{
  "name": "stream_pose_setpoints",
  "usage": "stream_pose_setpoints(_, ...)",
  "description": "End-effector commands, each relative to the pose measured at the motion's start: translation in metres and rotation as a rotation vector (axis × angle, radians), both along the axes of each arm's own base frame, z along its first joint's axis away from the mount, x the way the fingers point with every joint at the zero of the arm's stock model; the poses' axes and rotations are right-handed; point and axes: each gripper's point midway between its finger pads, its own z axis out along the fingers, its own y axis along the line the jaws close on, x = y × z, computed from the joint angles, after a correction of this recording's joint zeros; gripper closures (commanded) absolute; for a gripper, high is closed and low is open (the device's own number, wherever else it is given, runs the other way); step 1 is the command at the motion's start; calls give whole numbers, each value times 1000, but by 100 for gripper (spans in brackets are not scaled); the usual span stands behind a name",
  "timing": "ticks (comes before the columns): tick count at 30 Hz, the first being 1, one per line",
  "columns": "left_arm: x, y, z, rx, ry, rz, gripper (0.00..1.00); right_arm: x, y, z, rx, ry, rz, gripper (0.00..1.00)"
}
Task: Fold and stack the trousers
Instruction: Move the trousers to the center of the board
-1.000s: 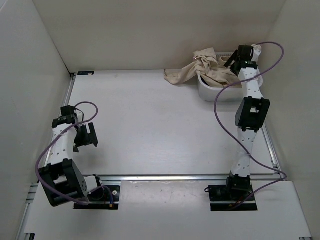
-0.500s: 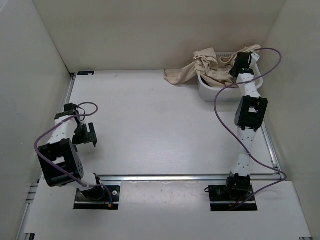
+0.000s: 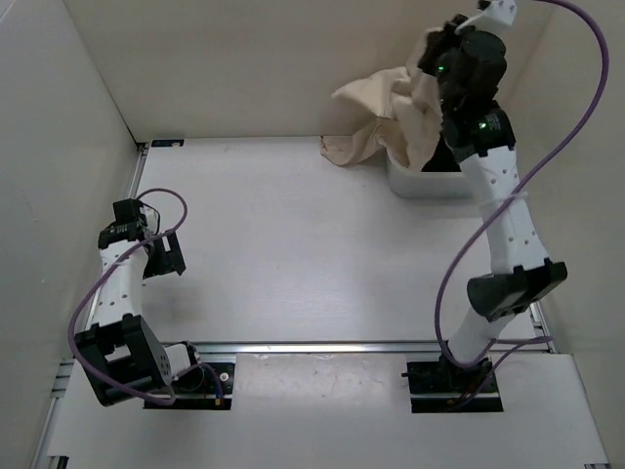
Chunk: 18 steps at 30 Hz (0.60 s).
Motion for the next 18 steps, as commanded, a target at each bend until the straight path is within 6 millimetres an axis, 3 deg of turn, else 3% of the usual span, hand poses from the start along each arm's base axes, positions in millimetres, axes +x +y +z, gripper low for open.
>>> stream_pose_setpoints(1,7,0,21,8,-95,-3,0,-69,84,98,56,-285,152,100)
stream_pose_setpoints(2,9,2,24,19,-103,1,0,-100,129,122,125,-359,246,100)
stream_pose_setpoints(3,11,3,28,23,-115,1,0,-107,154,124,157,-377,279,100)
stream_pose_setpoints(4,11,5,35,29,-129,11,0,-121,164,138,226,-409,281,100)
stream_pose_setpoints(5,17,11,47,41,-162,26,0,-146,198,149,283,-432,351,100)
stream_pose_setpoints(6,20,15,53,48,-181,35,0,-146,224,140,299,-415,370,100)
stream_pose_setpoints(7,23,19,61,56,-201,44,0,-167,249,143,339,-412,414,100)
stream_pose_setpoints(8,27,26,76,70,-235,64,0,-177,254,153,370,-433,424,100)
stream_pose_setpoints(9,31,28,82,67,-251,68,0,-182,274,147,382,-433,452,100)
stream_pose_setpoints(13,41,43,112,82,-322,102,0,-236,326,150,394,-447,651,100)
stream_pose_setpoints(14,40,49,119,91,-336,122,0,-242,327,147,370,-433,663,100)
stream_pose_setpoints(15,44,53,125,92,-352,129,0,-243,330,131,315,-368,664,100)
stream_pose_setpoints(16,45,55,129,85,-366,132,0,-238,341,94,249,-268,653,100)
stream_pose_setpoints(17,46,56,130,78,-370,136,0,-242,325,84,273,-196,638,100)
stream_pose_setpoints(18,45,57,126,63,-355,140,0,-235,324,38,177,-64,614,100)
